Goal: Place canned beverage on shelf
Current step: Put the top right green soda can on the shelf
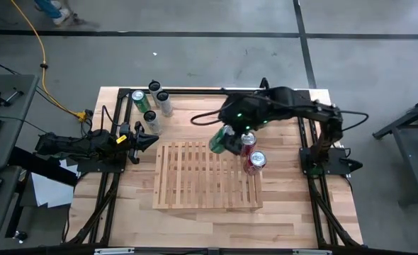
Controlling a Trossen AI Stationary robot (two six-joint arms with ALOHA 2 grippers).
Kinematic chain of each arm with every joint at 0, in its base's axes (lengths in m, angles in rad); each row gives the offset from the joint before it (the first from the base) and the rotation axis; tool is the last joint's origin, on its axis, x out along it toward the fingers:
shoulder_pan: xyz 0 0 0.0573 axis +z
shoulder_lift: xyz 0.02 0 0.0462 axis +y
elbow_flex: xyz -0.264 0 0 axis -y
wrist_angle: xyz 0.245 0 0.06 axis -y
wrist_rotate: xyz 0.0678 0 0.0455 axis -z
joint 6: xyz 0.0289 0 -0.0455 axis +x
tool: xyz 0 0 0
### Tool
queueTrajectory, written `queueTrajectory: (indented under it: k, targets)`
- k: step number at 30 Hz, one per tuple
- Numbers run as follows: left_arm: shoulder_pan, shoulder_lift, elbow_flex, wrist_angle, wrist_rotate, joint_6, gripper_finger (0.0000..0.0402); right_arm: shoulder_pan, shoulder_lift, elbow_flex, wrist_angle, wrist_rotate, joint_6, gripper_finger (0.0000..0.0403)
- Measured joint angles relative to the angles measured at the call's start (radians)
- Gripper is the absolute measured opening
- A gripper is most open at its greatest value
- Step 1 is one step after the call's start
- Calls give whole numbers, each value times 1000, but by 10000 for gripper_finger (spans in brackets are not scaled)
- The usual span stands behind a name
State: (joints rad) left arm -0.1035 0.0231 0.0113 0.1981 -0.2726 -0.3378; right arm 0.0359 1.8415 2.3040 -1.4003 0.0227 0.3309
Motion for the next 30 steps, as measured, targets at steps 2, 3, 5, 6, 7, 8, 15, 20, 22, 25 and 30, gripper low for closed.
queueTrajectory:
  k: [2,3,5,6,7,8,15,20,22,25,30]
  targets:
    - [0,0,0,0,0,0,3,3,14,1,-4,-1,24,273]
    - [0,0,0,0,0,0,3,5,20,1,-10,-1,28,273]
    - [0,0,0,0,0,0,3,7,29,1,-28,-1,31,273]
    - [0,0,0,0,0,0,3,9,33,1,-37,0,31,273]
    - [0,0,0,0,0,0,3,11,36,1,-43,0,30,273]
    - [0,0,0,0,0,0,3,11,36,1,-46,0,31,273]
    - [0,0,0,0,0,0,3,11,36,1,-84,-4,8,273]
    - [0,0,0,0,0,0,3,11,40,-12,-113,-15,-16,273]
    - [0,0,0,0,0,0,3,13,40,-25,-112,-16,-33,273]
    - [0,0,0,0,0,0,3,16,41,-40,-106,-17,-44,273]
    - [0,0,0,0,0,0,3,24,42,-62,-103,-19,-59,273]
